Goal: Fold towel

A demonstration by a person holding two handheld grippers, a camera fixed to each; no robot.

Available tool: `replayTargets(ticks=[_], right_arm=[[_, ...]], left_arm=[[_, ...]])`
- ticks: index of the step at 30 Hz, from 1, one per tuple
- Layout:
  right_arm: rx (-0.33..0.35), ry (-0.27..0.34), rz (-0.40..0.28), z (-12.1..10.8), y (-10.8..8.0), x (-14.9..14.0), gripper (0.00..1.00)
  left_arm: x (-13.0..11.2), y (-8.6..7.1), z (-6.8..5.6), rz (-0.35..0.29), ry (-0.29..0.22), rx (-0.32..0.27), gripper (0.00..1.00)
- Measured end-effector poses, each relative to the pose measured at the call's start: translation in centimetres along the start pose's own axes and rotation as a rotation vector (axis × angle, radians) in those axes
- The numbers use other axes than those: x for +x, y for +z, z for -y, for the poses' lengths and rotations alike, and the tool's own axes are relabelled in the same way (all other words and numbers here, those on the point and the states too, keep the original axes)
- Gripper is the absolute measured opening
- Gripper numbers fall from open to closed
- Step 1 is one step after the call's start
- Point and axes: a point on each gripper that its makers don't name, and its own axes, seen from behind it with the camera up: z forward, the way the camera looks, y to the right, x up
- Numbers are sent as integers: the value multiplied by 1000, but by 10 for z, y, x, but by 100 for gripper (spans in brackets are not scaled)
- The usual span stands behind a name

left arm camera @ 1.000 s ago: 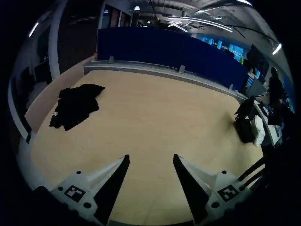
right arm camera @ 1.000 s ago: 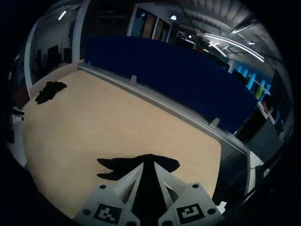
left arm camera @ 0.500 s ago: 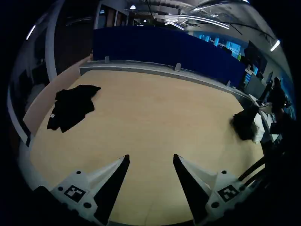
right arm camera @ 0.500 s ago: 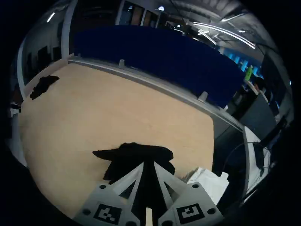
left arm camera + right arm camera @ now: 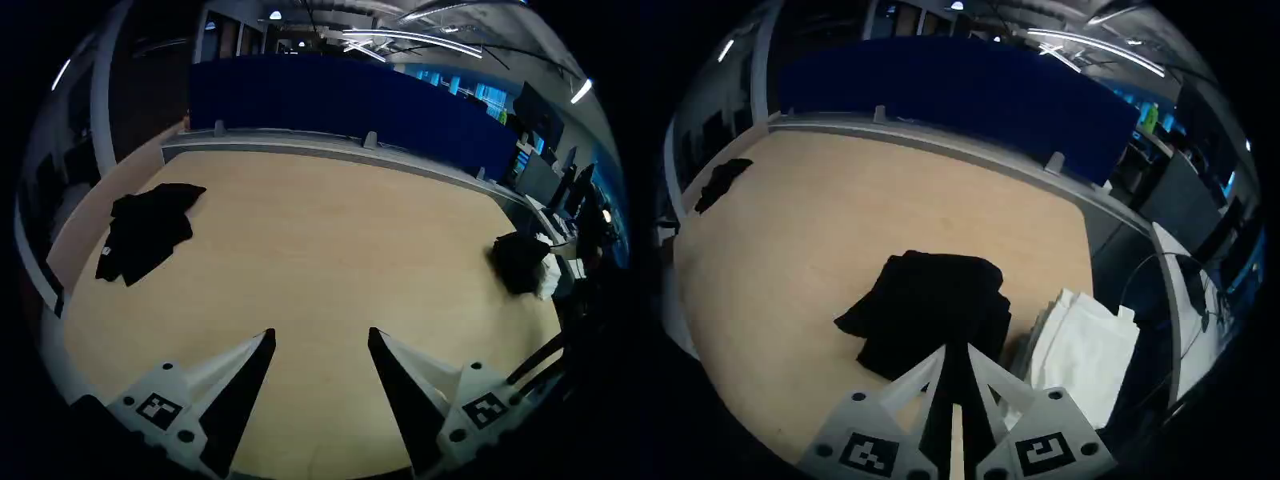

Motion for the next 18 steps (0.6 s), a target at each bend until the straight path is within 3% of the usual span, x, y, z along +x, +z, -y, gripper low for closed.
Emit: replayTargets(ticks=[9,18], right_arm=[[-35,26,76,-3,17,-47,4],[-58,144,110,-8,31,-79,4]], left_arm=[[-4,-4,-1,5,7,5,85],[0,-7,1,5,17,16,85]])
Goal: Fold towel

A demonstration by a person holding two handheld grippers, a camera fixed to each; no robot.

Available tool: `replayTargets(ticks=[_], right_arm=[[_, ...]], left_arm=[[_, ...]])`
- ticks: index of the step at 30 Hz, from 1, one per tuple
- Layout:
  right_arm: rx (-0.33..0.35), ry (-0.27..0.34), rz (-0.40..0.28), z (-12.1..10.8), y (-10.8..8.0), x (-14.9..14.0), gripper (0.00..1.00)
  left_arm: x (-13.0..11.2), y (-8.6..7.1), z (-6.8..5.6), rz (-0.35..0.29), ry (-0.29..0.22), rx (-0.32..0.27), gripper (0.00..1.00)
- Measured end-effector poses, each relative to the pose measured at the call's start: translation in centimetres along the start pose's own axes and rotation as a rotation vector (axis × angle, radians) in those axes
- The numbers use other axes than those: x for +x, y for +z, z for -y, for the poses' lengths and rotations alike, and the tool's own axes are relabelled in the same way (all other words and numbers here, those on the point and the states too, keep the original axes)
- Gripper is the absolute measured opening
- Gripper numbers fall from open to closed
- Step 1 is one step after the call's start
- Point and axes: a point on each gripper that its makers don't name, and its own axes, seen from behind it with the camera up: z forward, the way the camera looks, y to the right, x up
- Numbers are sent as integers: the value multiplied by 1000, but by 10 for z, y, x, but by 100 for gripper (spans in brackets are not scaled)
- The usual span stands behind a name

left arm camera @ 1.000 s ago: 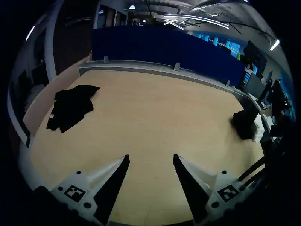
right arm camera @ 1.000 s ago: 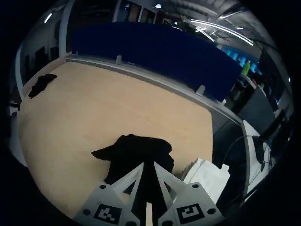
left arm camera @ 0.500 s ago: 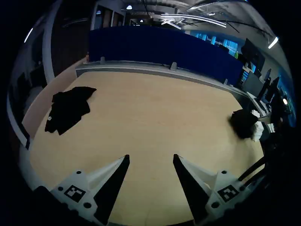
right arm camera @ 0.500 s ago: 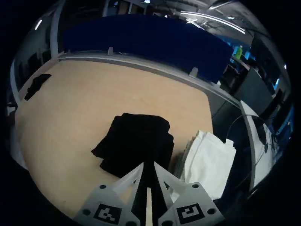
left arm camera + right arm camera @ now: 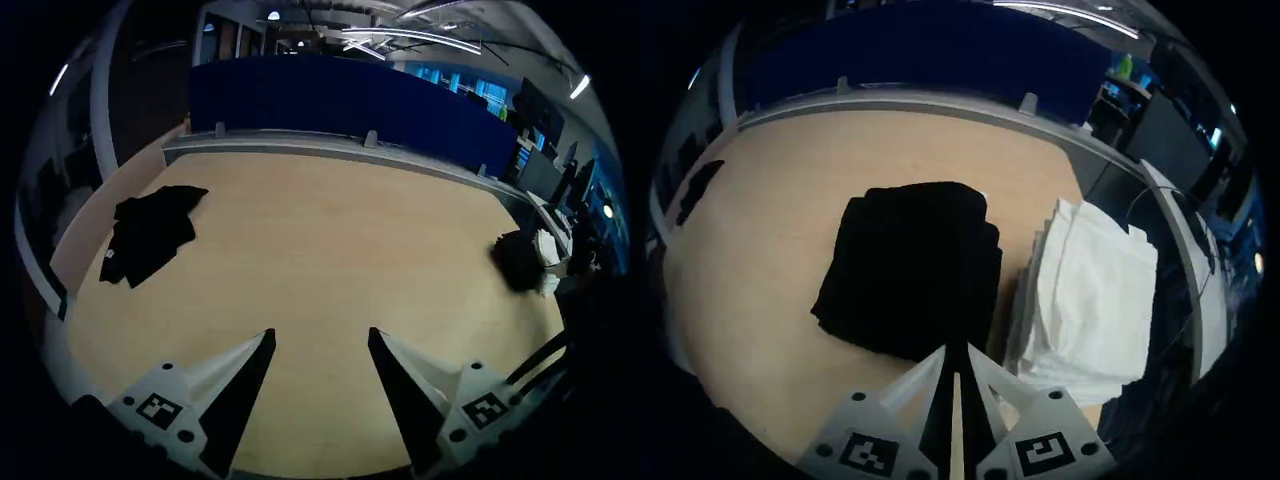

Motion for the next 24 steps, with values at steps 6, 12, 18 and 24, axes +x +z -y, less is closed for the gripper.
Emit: replayTargets(ticks=[6,12,18,24], right_arm=[[4,52,23,1,6,-15,4],[-11,60,31,3,11,-23,4],[-29,64,27,1,14,-21,5],[-50,43,12,-1,4,-18,19]], left_arm=[[3,1,-4,-1,6,-3,85],[3,3,-9,3,18,-10,85],[4,4,-12,5,27,-15,85],[5,4,-12,4,25,-16,85]])
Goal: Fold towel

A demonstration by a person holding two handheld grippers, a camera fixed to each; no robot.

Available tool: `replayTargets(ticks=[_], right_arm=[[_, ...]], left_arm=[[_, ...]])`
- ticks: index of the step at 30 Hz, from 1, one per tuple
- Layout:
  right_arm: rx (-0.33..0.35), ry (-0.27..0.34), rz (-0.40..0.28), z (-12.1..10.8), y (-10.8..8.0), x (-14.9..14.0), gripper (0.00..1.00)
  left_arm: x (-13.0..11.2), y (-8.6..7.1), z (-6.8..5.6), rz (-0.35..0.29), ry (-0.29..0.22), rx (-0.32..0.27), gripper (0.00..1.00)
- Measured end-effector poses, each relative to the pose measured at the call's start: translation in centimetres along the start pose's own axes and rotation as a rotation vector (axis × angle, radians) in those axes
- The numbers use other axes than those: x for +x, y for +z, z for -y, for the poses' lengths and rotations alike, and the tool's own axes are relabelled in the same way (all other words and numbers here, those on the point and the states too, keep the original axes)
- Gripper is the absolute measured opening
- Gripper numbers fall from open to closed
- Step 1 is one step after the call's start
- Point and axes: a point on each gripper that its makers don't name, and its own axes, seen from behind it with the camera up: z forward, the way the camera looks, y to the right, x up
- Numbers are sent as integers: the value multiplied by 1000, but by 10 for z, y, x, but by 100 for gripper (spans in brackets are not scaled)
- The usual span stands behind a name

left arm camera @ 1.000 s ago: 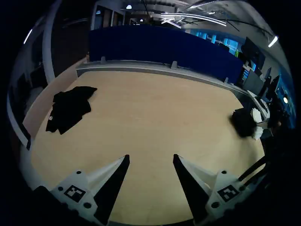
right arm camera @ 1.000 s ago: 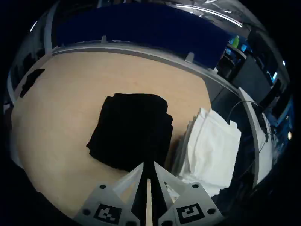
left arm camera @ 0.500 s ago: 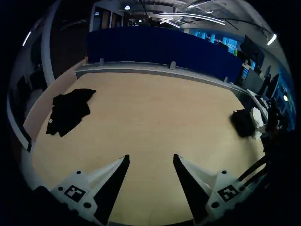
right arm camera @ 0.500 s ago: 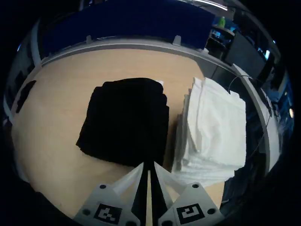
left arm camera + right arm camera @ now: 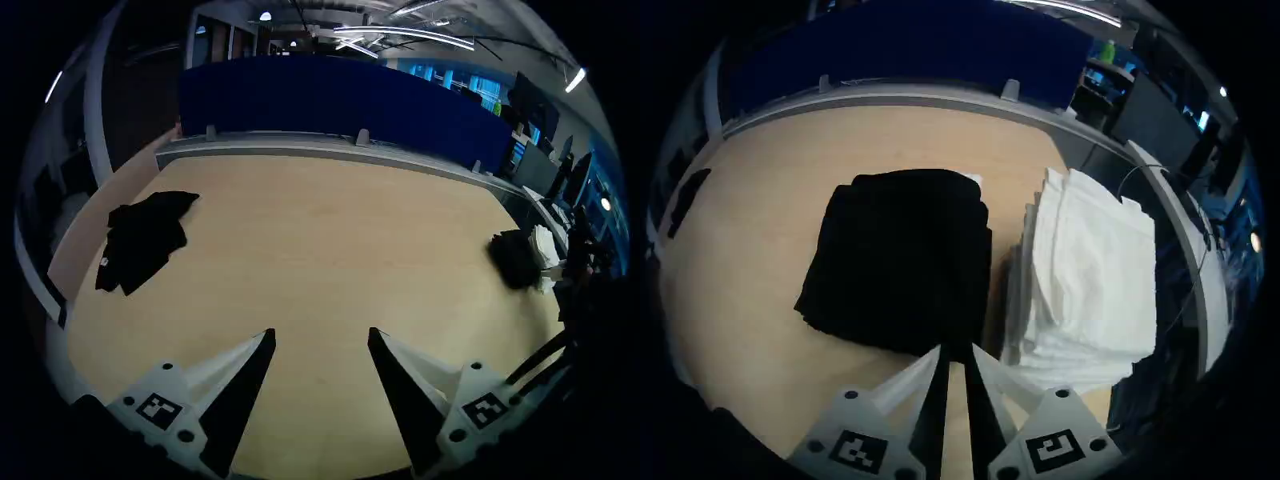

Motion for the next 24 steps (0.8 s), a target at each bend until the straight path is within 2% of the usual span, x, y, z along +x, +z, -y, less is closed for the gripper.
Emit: replayTargets(ticks=[4,9,13,15,24], right_arm=[[-8,-7,-17,-1,-8,1,37],[5,1,-51,3,-15,8,71],[24,5,-81,11,-17,19,90],[33,6,-94,16,-16,25,94],[68,-9,-115,45,-4,43,94]], left_arm=[[-1,1,-1,1,-2,-4,85],[-1,3,-3,3,-1,-9,85],[-2,3,-4,3,2,-14,85],[-2,3,-5,3,3,-16,85],[-5,-4,-2,4,1,-8,85]])
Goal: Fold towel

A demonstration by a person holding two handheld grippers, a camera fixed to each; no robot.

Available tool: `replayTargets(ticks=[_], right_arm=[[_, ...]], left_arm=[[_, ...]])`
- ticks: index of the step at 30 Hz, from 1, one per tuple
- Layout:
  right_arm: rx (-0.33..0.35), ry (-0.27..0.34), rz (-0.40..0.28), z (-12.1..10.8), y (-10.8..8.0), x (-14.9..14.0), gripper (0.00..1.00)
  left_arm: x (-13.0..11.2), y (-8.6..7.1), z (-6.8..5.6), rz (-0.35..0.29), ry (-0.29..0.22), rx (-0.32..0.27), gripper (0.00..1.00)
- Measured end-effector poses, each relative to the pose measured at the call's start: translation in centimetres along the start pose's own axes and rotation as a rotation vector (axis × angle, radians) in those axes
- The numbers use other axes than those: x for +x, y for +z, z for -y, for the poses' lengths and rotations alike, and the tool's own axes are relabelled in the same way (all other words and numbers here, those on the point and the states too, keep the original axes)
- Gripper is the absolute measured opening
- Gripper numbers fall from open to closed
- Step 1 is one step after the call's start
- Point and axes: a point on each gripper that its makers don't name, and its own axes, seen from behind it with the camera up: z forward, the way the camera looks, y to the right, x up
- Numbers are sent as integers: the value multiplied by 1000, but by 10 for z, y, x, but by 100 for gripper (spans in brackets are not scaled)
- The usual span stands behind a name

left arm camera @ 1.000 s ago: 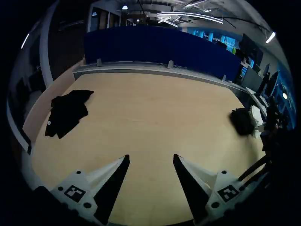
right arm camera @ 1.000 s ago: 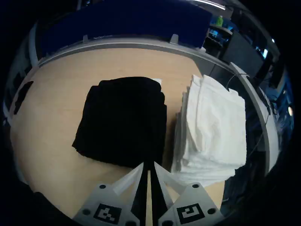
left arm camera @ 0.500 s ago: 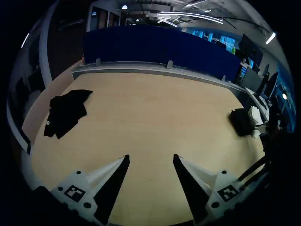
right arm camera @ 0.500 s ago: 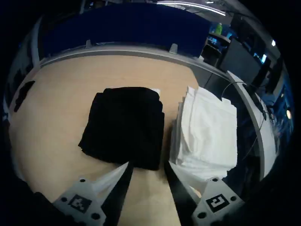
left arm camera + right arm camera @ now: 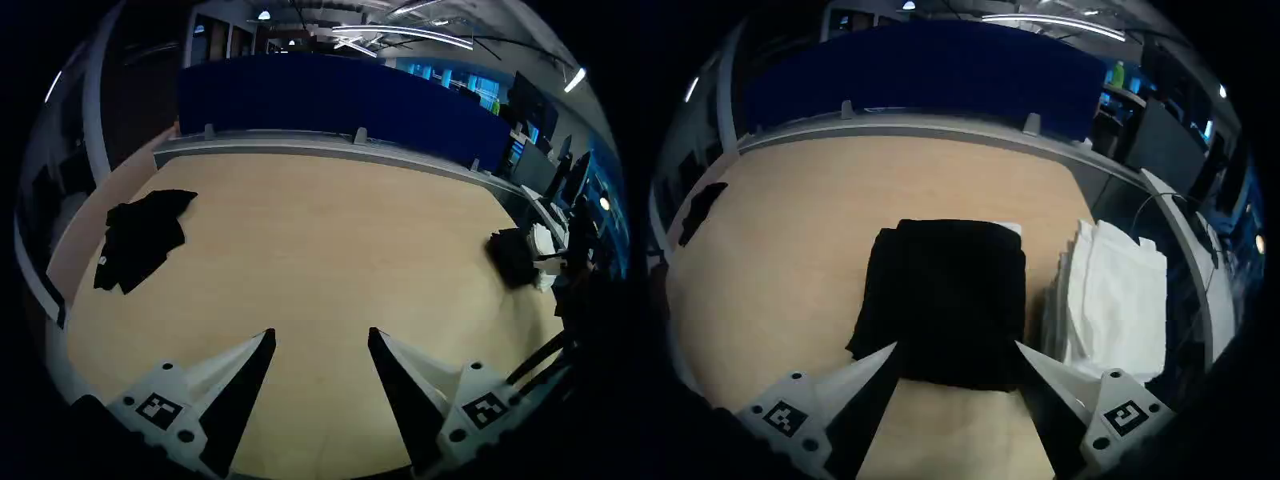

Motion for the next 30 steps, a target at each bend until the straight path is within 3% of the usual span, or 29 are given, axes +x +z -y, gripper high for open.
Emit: replayTargets(ticks=[12,21,30], right_arm=[[-3,30,38,13,27,-19,94],[-3,55,46,13,36,-30,94],[-4,54,-27,11,27,10,94]], left_arm=[[-4,-4,9,3,-3,19,85],[-5,-5,15,7,-8,26,85],[-2,-1,16,7,-8,27,85]])
